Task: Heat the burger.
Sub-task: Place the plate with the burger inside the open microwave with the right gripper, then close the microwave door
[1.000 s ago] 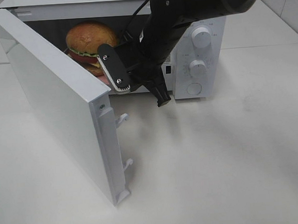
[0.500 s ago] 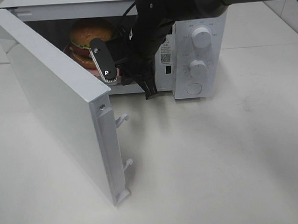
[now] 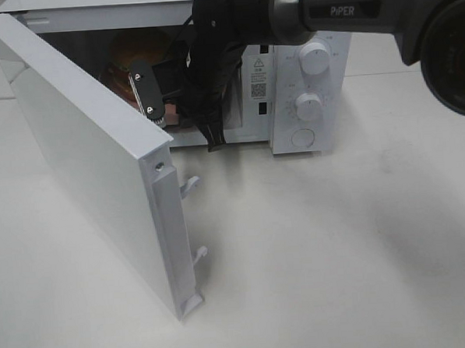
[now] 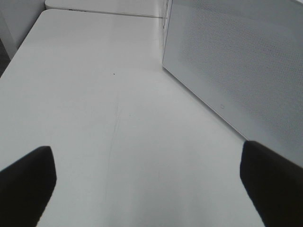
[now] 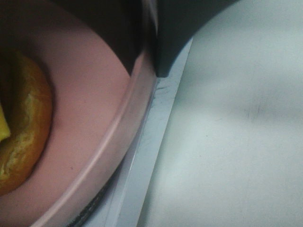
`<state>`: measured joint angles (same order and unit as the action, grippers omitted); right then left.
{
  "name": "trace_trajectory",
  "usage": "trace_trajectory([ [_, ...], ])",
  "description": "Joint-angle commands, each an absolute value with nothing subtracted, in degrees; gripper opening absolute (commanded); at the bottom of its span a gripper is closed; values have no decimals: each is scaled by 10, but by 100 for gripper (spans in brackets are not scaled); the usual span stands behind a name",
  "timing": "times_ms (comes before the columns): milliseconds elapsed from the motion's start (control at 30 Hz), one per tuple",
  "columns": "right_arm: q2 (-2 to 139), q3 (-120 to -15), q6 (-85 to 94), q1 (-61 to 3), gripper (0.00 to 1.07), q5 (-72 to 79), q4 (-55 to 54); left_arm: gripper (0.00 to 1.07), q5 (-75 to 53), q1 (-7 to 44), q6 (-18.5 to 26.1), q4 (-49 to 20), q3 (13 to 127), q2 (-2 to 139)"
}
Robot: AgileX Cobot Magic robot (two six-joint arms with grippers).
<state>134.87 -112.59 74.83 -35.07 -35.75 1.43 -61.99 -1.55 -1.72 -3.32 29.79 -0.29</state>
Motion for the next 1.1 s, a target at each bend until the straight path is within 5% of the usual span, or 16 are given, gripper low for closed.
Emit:
trace_trajectory([
  [33, 1349, -1148, 743, -352, 0, -329, 18, 98, -611, -15, -16, -36, 296, -16],
  [467, 1373, -1158, 698, -352, 6, -328, 21, 98, -611, -15, -16, -36, 296, -16],
  [633, 1370, -1158, 691, -351, 19, -345, 24, 98, -611, -15, -16, -36, 296, -16],
  [700, 1353, -1130, 693, -349, 38, -332, 23, 98, -611, -15, -16, -36, 296, -16],
  [900, 1322, -1065, 697, -349, 59, -288, 9, 98, -611, -15, -16, -36, 296, -16],
  [967, 1302, -1030, 697, -349, 75, -266, 0, 98, -611, -15, -16, -36, 296, -16],
  [1100, 1281, -993, 701, -344, 81, -249, 0, 98, -611, -15, -16, -36, 296, -16],
])
